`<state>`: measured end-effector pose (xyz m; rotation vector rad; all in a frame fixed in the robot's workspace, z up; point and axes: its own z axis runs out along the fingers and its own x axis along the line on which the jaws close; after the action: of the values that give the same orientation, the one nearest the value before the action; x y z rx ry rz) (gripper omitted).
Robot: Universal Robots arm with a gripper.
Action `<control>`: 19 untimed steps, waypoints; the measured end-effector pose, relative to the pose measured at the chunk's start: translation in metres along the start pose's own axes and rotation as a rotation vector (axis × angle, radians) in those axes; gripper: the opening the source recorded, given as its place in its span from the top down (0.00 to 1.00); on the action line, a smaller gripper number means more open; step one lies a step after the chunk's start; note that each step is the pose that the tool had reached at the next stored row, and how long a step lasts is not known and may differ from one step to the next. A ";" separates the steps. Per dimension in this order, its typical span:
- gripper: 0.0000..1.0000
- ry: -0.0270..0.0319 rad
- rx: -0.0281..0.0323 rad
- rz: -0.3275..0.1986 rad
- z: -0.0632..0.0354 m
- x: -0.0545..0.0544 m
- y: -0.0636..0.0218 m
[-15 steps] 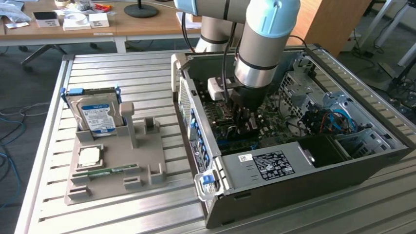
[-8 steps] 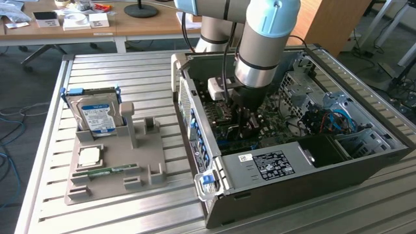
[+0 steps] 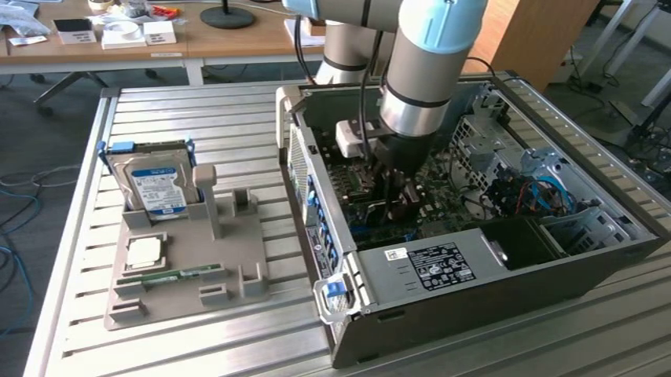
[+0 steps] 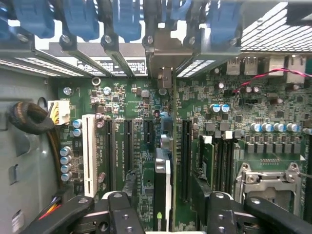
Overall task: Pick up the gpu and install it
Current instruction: 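Insert the gpu into the slot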
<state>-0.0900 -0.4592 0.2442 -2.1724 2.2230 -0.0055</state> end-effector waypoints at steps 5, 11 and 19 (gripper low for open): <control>0.43 0.0000 0.0000 0.000 -0.0149 0.000 -0.0004; 0.43 0.0000 -0.0001 0.000 -0.0330 -0.001 -0.0009; 0.43 -0.0001 0.0000 0.000 -0.0501 -0.001 -0.0013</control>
<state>-0.0900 -0.4592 0.2944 -2.1724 2.2230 -0.0054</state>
